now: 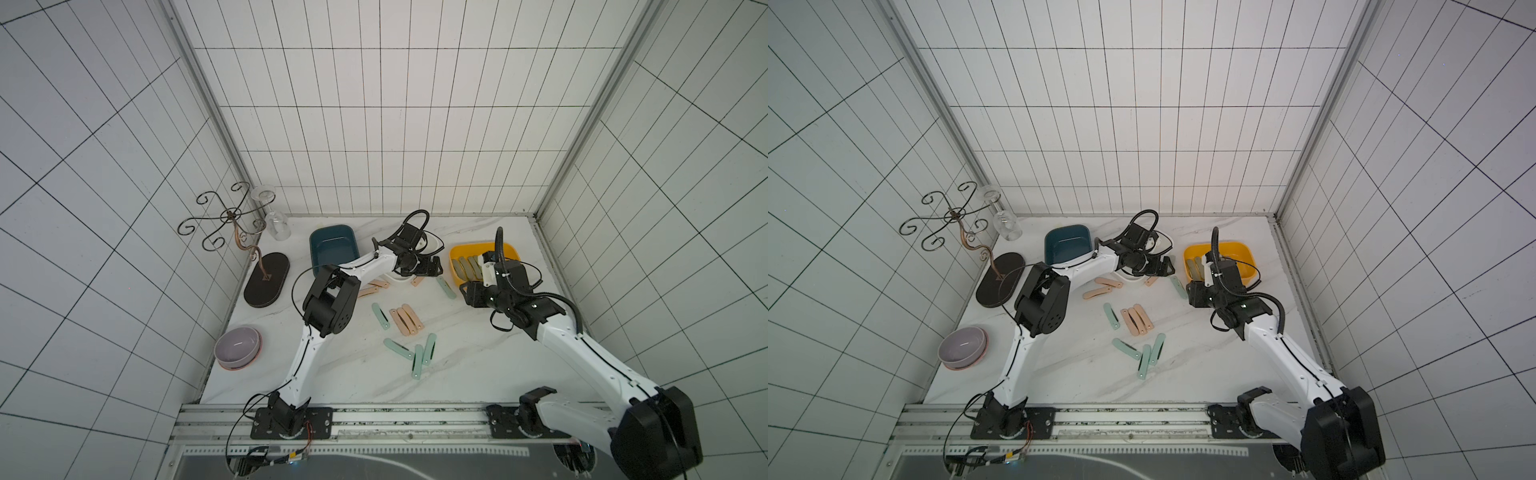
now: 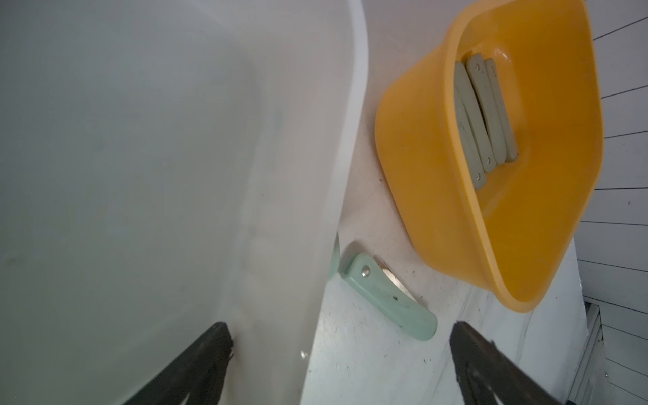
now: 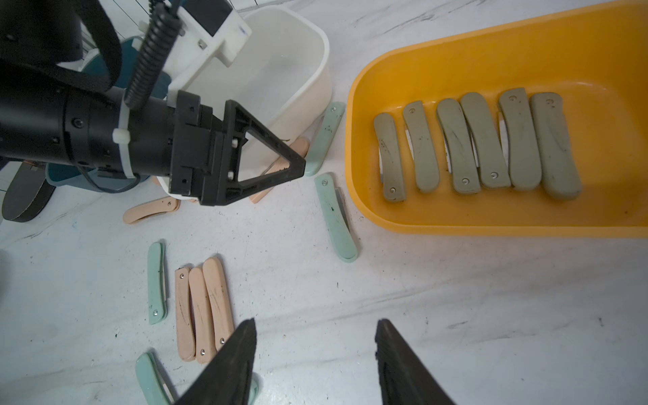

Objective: Place the fruit knives into the storage box by color
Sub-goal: Adjust the storage box at the center of the board.

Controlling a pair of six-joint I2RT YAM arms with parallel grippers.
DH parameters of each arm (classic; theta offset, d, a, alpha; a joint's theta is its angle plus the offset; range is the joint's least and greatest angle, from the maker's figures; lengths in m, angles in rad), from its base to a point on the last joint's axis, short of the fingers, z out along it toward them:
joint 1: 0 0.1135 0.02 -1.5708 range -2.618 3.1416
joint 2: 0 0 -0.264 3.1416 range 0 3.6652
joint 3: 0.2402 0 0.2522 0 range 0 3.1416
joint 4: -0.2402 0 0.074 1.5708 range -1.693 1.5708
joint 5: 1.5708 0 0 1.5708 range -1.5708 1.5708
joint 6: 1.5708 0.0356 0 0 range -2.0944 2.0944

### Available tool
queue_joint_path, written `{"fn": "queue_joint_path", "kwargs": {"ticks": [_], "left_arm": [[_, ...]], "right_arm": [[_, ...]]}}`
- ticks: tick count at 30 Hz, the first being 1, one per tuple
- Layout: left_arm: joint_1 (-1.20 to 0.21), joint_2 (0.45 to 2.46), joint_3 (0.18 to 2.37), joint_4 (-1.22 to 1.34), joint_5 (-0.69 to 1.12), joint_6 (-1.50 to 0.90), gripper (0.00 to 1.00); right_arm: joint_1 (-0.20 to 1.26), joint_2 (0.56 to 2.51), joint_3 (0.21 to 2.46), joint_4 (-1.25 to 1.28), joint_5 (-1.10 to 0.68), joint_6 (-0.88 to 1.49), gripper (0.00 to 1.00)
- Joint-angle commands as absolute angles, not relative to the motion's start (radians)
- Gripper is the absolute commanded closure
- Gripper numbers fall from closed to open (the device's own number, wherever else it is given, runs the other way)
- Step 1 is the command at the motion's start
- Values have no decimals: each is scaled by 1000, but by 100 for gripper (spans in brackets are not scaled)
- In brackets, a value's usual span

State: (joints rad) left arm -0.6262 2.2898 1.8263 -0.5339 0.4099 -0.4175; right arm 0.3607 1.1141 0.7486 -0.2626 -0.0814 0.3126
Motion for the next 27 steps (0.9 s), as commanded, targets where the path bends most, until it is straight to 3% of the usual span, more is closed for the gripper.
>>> {"fn": "queue_joint_path", "kwargs": {"ticks": [1, 14, 27], "left_arm": [[-631, 2186, 1764, -490, 449, -407, 3], [-634, 1927, 1478, -349, 446, -441, 3], [-512, 1603, 1130, -219, 261, -613, 3]], "right_arm": [[367, 1094, 696, -279, -73, 317, 44], [367, 1145, 744, -255, -80, 317, 44], [370, 1511, 1139, -216, -133, 281, 44]]}}
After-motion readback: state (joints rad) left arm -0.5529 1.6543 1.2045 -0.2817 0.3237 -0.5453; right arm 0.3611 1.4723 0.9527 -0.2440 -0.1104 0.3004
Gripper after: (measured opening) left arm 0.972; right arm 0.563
